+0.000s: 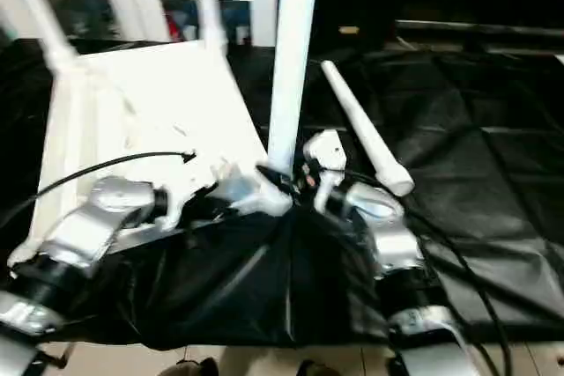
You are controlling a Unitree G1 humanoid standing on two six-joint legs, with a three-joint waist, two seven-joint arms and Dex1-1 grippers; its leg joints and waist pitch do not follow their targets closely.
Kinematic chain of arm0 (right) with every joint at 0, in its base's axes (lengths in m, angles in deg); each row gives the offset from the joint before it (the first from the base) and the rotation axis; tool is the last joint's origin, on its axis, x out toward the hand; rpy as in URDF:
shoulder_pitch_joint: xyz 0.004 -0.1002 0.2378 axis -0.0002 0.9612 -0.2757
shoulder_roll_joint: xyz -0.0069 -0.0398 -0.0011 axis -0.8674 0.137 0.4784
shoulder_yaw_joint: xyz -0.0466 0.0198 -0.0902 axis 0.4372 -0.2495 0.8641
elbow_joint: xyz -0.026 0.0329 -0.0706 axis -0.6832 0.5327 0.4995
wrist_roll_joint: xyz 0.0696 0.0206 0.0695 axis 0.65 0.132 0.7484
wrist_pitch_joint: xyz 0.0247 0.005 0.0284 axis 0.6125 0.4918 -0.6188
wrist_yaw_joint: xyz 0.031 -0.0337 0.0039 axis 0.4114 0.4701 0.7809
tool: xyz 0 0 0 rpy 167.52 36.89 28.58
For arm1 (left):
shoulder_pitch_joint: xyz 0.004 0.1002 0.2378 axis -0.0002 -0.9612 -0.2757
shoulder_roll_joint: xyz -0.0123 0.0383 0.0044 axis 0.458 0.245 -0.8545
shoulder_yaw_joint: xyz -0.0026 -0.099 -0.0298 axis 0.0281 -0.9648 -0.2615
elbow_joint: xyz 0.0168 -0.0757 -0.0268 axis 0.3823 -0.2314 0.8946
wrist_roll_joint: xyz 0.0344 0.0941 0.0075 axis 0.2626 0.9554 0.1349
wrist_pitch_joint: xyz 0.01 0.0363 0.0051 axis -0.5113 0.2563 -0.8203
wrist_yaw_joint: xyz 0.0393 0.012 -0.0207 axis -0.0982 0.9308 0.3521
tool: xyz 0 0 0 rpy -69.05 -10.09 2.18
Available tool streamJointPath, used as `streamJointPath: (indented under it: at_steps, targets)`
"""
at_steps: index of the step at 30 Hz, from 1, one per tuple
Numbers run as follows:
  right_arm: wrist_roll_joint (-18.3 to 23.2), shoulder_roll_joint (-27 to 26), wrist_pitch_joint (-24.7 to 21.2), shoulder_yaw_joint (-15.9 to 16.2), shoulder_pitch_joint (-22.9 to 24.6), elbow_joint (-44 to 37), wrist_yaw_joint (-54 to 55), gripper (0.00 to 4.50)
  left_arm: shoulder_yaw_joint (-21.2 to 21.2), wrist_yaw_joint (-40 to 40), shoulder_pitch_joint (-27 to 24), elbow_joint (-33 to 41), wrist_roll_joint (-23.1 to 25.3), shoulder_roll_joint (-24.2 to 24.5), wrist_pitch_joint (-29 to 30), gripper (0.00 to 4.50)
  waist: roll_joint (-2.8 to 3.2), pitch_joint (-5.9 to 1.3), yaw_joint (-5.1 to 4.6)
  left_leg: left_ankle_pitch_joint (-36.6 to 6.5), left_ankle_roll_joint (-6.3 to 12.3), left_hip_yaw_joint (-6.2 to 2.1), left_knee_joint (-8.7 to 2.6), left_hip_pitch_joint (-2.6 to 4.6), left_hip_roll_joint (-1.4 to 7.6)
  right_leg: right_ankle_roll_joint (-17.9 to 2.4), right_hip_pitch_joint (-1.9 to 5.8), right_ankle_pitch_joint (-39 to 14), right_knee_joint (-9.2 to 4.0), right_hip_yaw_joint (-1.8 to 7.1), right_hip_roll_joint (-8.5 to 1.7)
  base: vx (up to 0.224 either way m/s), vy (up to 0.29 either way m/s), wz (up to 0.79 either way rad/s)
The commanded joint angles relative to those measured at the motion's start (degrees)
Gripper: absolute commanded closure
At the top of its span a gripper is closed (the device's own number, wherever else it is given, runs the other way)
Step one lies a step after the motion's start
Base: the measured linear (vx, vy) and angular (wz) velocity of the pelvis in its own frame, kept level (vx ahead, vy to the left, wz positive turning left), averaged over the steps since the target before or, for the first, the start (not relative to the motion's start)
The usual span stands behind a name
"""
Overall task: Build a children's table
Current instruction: Insert table leg to table base
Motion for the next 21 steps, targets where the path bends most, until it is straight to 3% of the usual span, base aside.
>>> streamJointPath:
  at_steps: [1,3,4,5,6,7,8,9,10,11,12,13,14,15,16,17,18,19,21]
  targets:
    - [-3.9,-2.0,-6.3,2.0,2.4,8.2,5.5,2.62,-2.2,6.1,2.8,2.9,0.9,-3.0,3.2,4.50,0.57,-1.57,-0.33,-35.0,-3.43,-3.89,-5.50,2.14,4.30,-6.6,-0.01,-38.8,-5.74,2.10,-5.21,0.000,0.000,0.00]
    - [-4.2,-4.7,-7.4,0.7,0.5,11.2,12.2,2.62,-3.0,12.4,3.5,3.6,1.9,-6.7,7.3,4.50,1.05,-1.71,-0.50,-36.5,-3.78,-3.97,-5.34,2.71,4.30,-6.3,-0.09,-38.9,-6.09,1.63,-5.23,0.000,0.000,0.00]
    - [-4.0,-5.7,-7.9,0.0,-0.1,12.2,14.4,2.62,-3.2,14.3,3.7,3.8,2.3,-7.9,8.9,4.50,1.18,-1.57,-0.87,-38.5,-3.69,-4.26,-5.57,2.74,4.18,-5.7,0.41,-38.1,-6.33,0.41,-4.74,0.000,0.000,0.00]
    - [-4.1,-6.4,-8.1,-0.5,-0.7,13.0,16.5,2.62,-3.2,15.7,3.8,3.8,2.6,-8.8,9.7,4.50,1.42,-1.39,-1.16,-41.0,-3.95,-4.63,-6.28,2.15,4.39,-5.0,1.20,-36.4,-5.96,-0.42,-4.54,0.000,0.000,0.00]
    - [-4.2,-7.2,-8.3,-0.9,-1.4,13.9,18.6,2.62,-3.2,17.4,3.9,3.8,2.8,-9.9,10.7,4.50,1.67,-1.44,-1.17,-42.2,-4.36,-4.72,-6.70,1.90,4.57,-5.0,1.59,-35.2,-5.47,-0.48,-4.42,-0.019,0.043,-0.21]
    - [-4.5,-8.0,-8.2,-1.0,-2.0,14.8,20.3,2.62,-3.3,19.3,4.0,3.7,3.2,-11.1,11.6,4.50,2.10,-1.14,-1.27,-46.3,-4.94,-4.59,-7.54,2.18,4.72,-4.8,1.64,-33.5,-5.43,-1.60,-3.74,0.000,0.000,0.00]
    - [-4.6,-8.3,-8.2,-1.0,-2.3,15.1,21.1,2.62,-3.3,20.0,4.0,3.6,3.4,-11.6,11.9,4.50,2.14,-1.07,-1.39,-48.1,-4.90,-4.35,-8.15,2.06,4.83,-4.6,2.00,-32.2,-5.09,-2.30,-3.24,0.000,0.000,0.00]
    - [-4.6,-8.3,-8.2,-1.0,-2.3,15.1,21.1,2.62,-3.3,20.0,4.0,3.6,3.4,-11.6,11.9,4.50,2.42,-0.93,-1.18,-49.9,-5.00,-3.96,-9.14,1.57,5.15,-4.7,2.60,-30.3,-3.90,-2.69,-2.79,-0.061,0.000,0.00]
    - [-4.8,-9.4,-8.2,-1.2,-3.2,15.8,22.7,2.62,-3.3,21.4,4.0,3.5,3.7,-12.8,12.8,4.50,2.12,-1.74,1.24,-51.3,-4.64,-1.75,-12.98,-1.27,6.66,-5.8,5.66,-14.6,5.70,-0.98,-1.60,-0.061,-0.052,0.16]
    - [-4.9,-9.7,-8.2,-1.3,-3.4,16.0,23.0,2.62,-3.3,21.6,3.9,3.5,3.8,-13.1,13.0,4.50,2.19,-1.26,2.09,-50.3,-5.27,-0.24,-14.22,-0.73,6.41,-5.7,4.33,-15.9,5.98,-0.07,-1.31,-0.061,-0.052,0.16]
    - [-5.0,-9.9,-8.1,-1.3,-3.7,16.1,23.2,2.62,-3.3,21.8,3.8,3.6,3.8,-13.3,13.2,4.50,-1.90,-1.58,0.91,-36.8,-4.00,0.12,-3.50,6.64,1.62,-3.4,-3.73,-38.6,-5.79,1.92,-4.07,0.039,-0.138,0.24]
    - [-5.2,-10.2,-8.0,-1.3,-4.0,16.4,23.1,2.62,-3.4,21.9,3.6,3.8,3.9,-13.4,13.7,4.50,-2.05,-1.15,1.62,-13.5,1.13,-1.81,4.21,6.76,-0.21,-1.9,-3.79,-58.6,-11.19,4.18,-9.28,0.105,-0.119,-0.11]
    - [-5.3,-10.3,-8.0,-1.2,-4.1,16.5,23.1,2.62,-3.4,21.9,3.5,4.1,4.0,-13.4,13.9,4.50,-1.70,-1.19,1.88,-6.6,2.87,-3.66,3.56,2.21,-0.59,-2.5,1.22,-56.9,-9.06,5.38,-10.41,0.105,-0.119,-0.11]
    - [-5.3,-10.4,-7.9,-1.2,-4.2,16.6,23.1,2.62,-3.3,21.9,3.4,4.3,4.0,-13.4,14.1,4.50,-1.40,-1.67,2.51,-3.3,2.22,-4.94,1.70,-1.53,0.17,-2.6,5.18,-50.0,-6.06,4.73,-10.32,0.108,-0.008,-0.45]
    - [-5.6,-10.7,-7.9,-1.2,-4.6,17.1,23.0,2.62,-3.2,22.1,3.2,4.9,4.0,-13.2,15.0,4.50,0.16,-2.14,2.40,-9.4,0.37,-5.32,-3.67,0.76,3.52,-6.3,2.10,-25.1,-3.70,1.71,-5.07,0.042,0.018,-0.20]
    - [-5.6,-10.7,-7.9,-1.2,-4.6,17.1,23.0,2.62,-3.2,22.1,3.2,5.0,4.1,-13.1,15.0,4.50,1.32,-2.48,1.76,-20.4,-1.21,-4.92,-4.15,1.96,3.76,-9.0,1.66,-21.8,-2.80,1.09,-3.72,0.042,0.018,-0.20]
    - [-5.9,-10.7,-7.7,-1.1,-4.7,17.3,23.0,2.62,-3.2,22.1,3.2,5.0,4.1,-12.9,15.1,4.50,1.27,-2.35,1.52,-25.2,-1.94,-4.80,-4.24,2.67,3.92,-10.2,1.18,-21.8,-3.11,1.16,-3.92,0.000,0.000,0.00]
    - [-6.1,-10.8,-7.6,-1.1,-4.8,17.5,22.8,2.62,-3.2,22.2,3.3,5.0,4.0,-12.8,15.2,4.50,0.53,-2.19,0.76,-29.3,-2.15,-4.51,-4.32,2.63,3.33,-10.8,1.57,-22.7,-3.52,0.88,-4.01,0.000,0.000,0.00]
    - [-6.4,-10.8,-7.5,-0.9,-5.0,17.8,22.3,2.62,-3.3,22.3,3.5,5.0,4.0,-12.6,15.2,4.50,0.56,-2.19,0.57,-29.4,-1.04,-4.28,-4.39,2.81,3.00,-8.8,1.69,-28.1,-4.52,0.68,-4.51,0.000,0.000,0.00]
